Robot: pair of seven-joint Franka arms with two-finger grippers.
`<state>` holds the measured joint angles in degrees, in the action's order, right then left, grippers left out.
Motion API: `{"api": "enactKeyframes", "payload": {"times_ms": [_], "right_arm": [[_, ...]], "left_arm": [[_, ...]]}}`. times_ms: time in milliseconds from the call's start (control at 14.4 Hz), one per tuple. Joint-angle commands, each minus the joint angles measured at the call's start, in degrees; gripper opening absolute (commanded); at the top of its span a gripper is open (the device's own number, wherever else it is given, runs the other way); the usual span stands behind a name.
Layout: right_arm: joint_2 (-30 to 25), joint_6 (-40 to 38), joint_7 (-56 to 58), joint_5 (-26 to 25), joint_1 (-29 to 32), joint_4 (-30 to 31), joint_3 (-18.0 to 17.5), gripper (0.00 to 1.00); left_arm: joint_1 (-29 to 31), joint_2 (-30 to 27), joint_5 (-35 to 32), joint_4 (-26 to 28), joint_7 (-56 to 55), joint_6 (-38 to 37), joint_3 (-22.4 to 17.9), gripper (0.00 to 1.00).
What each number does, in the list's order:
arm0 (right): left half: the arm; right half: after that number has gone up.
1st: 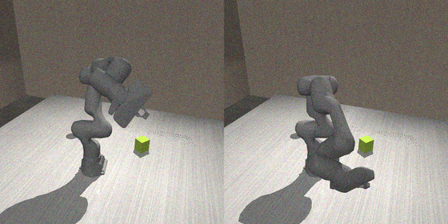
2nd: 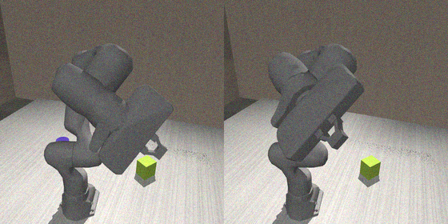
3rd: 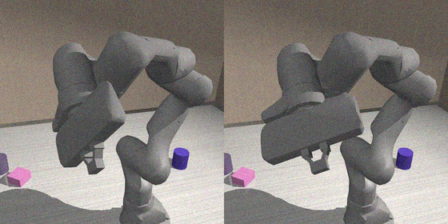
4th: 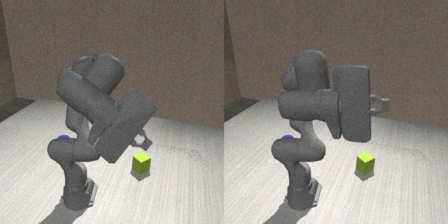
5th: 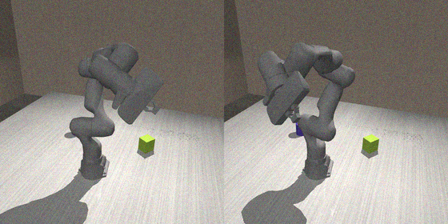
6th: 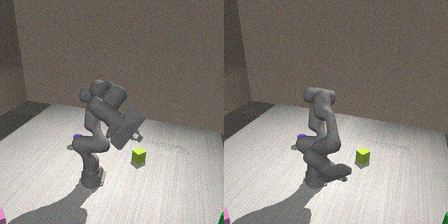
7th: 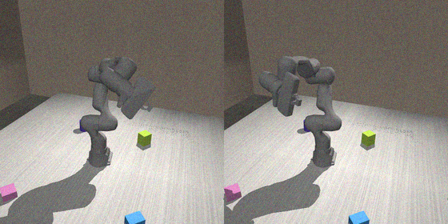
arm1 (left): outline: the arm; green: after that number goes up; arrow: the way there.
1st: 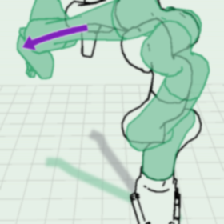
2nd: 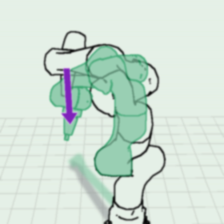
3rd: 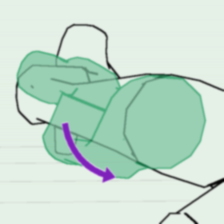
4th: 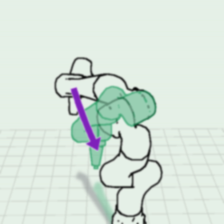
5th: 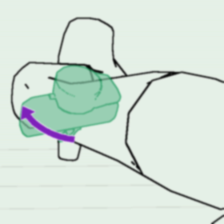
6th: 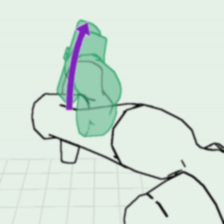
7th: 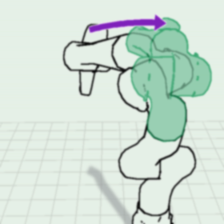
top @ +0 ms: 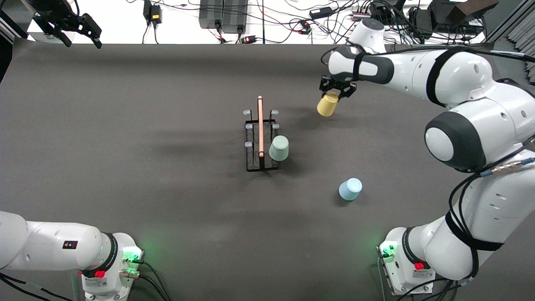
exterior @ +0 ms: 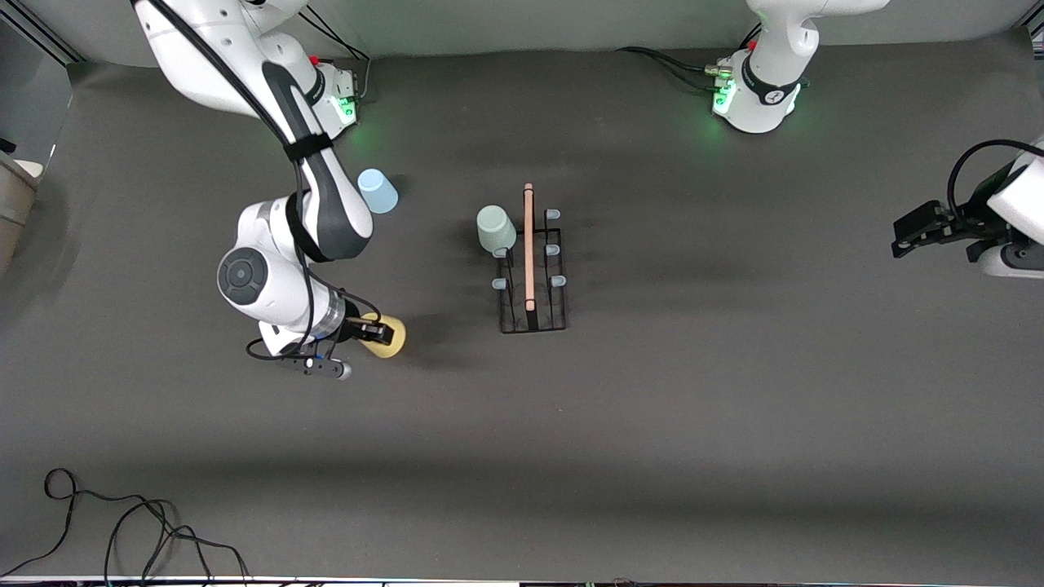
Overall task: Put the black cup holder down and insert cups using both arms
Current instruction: 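Carry the yellow cup to the rack and lower it onto a peg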
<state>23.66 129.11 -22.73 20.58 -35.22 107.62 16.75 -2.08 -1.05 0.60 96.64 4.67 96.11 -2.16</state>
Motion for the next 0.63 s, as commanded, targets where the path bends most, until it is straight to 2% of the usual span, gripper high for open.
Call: {"api": "enactKeyframes", "payload": {"times_ms": [0,139,557], "right_arm": [[-0.90,-2.28,-10.98,1.31,-5.01,-3.63,0.39,0.00],[-0.38,-2.28,-16.96,1.31,-8.53,-5.83,0.48,0.00],[-0.99,-2.45,-28.41,0.60,-14.78,-7.95,0.83,0.00]], "left_arm": [[-0.64,-1.06,-3.13,-0.57,0.25,-3.11,-0.13,1.00],[-0.64,-1.15,-4.73,-0.57,-0.01,-3.65,1.36,1.00],[-0.47,-1.15,-4.11,-0.92,-0.80,-3.38,1.37,1.00]]}}
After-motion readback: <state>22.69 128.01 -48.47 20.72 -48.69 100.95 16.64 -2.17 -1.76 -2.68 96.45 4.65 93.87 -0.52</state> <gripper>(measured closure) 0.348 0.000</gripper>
